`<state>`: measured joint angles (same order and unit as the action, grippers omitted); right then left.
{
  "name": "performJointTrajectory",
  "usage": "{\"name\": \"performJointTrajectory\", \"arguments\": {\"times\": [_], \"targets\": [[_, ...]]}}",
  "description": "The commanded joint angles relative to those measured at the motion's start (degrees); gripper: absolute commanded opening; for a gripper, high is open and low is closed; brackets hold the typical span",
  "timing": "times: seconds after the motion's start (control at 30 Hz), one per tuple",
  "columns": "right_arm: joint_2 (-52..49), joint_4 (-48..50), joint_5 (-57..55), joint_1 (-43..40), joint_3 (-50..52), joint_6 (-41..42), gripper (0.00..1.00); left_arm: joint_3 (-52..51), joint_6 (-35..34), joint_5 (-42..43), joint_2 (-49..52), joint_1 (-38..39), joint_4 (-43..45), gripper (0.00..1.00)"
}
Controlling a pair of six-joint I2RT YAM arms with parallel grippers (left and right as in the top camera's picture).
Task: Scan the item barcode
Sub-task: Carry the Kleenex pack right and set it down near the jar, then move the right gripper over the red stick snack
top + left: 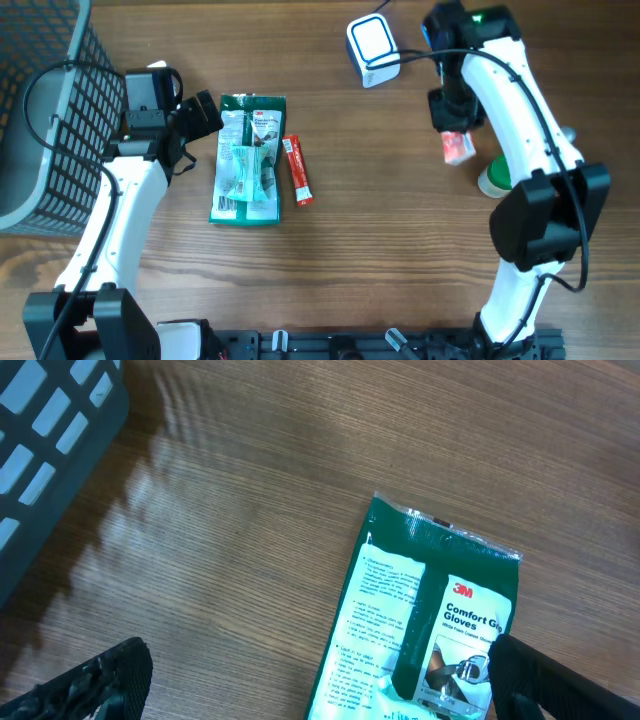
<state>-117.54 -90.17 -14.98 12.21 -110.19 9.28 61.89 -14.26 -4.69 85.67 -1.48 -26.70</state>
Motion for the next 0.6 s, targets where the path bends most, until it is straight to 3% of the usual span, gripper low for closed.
{"name": "performJointTrajectory", "arguments": {"times": [0.0, 0.07, 0.1, 0.17, 0.2, 0.33, 0.57], "targets": [[-1.09, 0.61, 1.68, -1.84, 6.08, 2.84, 0.31, 0.44, 0.50, -0.55, -0.15, -0.20, 0.13, 1.00], [-1.09, 2.19, 1.70, -2.45, 8.48, 2.80, 0.55, 0.44, 0.50, -0.55, -0.15, -0.20, 0.13, 1.00], [-1.09, 3.21, 1.73, -2.56, 9.35, 2.80, 0.59, 0.44, 0.50, -0.55, -0.15, -0.20, 0.11, 1.00], [-1.09, 5.64, 3.54, -2.40, 10.62, 2.78, 0.61, 0.44, 0.50, -0.55, -0.15, -0.20, 0.13, 1.00], [-1.09, 7.06, 11.85, -1.81, 11.23, 2.71, 0.59, 0.44, 0.50, -0.55, -0.15, -0.20, 0.13, 1.00], [-1.11, 9.90, 25.79, 1.86, 12.09, -0.37, 0.54, 0.44, 0.50, -0.55, -0.15, -0.20, 0.13, 1.00], [-1.11, 23.32, 27.52, 16.52, 16.52, 1.01, 0.54, 0.44, 0.50, -0.55, -0.15, -0.20, 0.13, 1.00]]}}
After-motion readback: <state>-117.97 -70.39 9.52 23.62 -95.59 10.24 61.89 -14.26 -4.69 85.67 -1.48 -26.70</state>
